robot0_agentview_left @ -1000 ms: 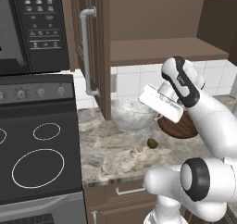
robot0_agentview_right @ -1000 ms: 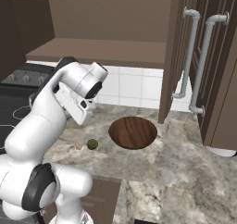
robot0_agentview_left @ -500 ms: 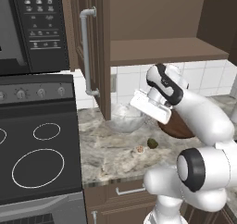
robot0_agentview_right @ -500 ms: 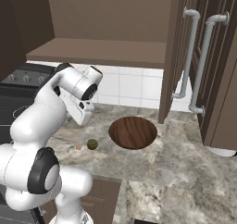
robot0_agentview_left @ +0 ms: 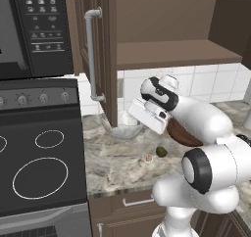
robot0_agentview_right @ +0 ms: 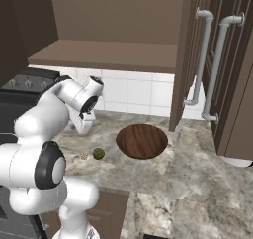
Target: Pick both bowls and place them on the counter. Then place the kiwi in one bowl and place the sugar cube in the other bowl.
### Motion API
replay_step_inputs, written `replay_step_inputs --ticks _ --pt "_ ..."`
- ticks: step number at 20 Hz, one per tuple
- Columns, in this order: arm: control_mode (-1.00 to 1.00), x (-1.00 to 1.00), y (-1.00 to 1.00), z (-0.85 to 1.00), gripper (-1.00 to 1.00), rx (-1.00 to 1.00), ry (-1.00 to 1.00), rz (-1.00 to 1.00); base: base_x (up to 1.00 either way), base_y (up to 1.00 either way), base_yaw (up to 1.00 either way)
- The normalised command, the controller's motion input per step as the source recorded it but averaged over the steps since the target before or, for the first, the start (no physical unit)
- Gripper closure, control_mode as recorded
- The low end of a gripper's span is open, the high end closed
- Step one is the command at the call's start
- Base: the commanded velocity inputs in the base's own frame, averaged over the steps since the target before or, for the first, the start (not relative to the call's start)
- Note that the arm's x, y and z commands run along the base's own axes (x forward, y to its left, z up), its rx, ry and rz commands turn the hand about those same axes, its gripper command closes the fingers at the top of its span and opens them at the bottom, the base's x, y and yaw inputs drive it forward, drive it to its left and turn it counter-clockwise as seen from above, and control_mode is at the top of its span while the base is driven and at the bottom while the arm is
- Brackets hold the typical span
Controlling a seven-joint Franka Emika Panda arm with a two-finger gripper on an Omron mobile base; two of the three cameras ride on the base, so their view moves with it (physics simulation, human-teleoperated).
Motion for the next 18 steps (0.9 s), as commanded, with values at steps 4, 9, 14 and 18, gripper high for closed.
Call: replay_step_inputs --ticks 4,9,14,18 --pt "-1.0 0.39 0.33 -0.45 1.0 -0.1 -0.06 -0.15 0.0 0.0 0.0" --pt "-1.0 0.46 0.32 -0.42 1.0 -0.1 -0.03 -0.15 0.0 0.0 0.0" --pt "-1.0 0.39 0.3 -0.4 1.0 -0.08 -0.05 -0.14 0.0 0.0 0.0" --pt "-1.0 0.32 0.18 -0.37 1.0 -0.03 -0.04 -0.12 0.0 0.0 0.0"
